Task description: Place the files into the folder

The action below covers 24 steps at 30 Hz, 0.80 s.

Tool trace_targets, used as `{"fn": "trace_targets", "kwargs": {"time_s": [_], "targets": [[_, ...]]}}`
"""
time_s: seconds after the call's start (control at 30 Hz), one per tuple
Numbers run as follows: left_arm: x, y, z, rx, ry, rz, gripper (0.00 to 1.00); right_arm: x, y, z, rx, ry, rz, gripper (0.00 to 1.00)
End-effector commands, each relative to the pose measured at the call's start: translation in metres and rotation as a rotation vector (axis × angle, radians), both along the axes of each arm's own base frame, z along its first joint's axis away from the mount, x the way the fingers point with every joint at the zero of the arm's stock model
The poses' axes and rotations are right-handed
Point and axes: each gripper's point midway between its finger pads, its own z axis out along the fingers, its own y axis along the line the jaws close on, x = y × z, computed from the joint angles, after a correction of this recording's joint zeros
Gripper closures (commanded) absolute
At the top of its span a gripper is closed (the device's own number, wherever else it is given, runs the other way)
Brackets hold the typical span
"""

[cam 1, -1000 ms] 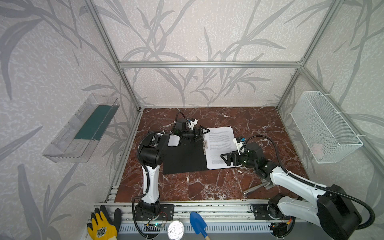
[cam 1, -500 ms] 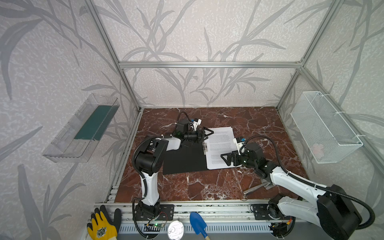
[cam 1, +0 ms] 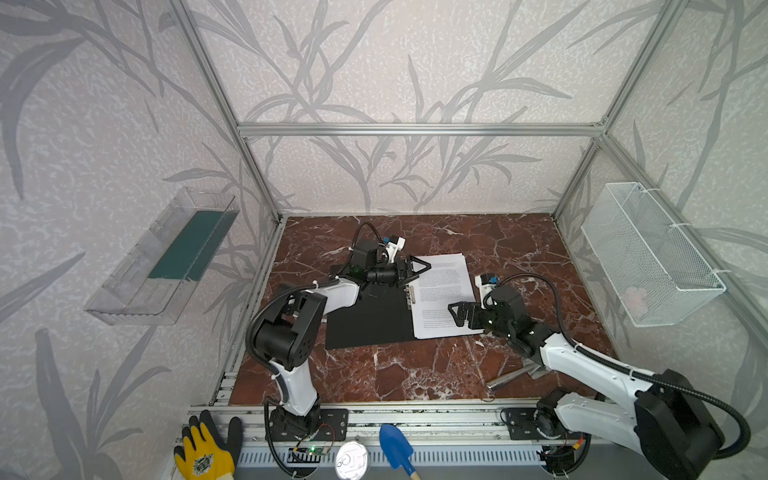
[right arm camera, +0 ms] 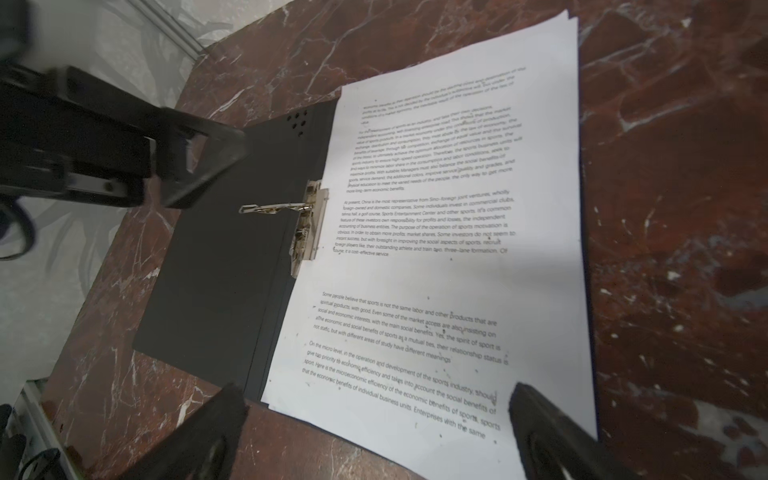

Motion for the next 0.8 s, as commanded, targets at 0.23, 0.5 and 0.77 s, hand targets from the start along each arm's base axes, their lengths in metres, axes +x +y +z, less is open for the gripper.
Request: {"fn": "trace_targets", "kwargs": {"time_s": [0.23, 0.5, 0.77], "targets": [[-0.050, 0.139, -0.007, 0.498, -0.015, 0.595, 0.01, -0.003, -0.039, 0.018, -0.054, -0.064, -0.141, 0.05], [-0.094, 0.171, -0.062, 0.561, 0.027, 0.653, 0.01, 0.001, -0.015, 0.015, 0.026, 0.078, -0.107, 0.07], [-0.104, 0.181, -0.107, 0.603, 0.052, 0.654, 0.01, 0.012, 0.067, 0.039, 0.132, 0.135, -0.057, 0.16]]}}
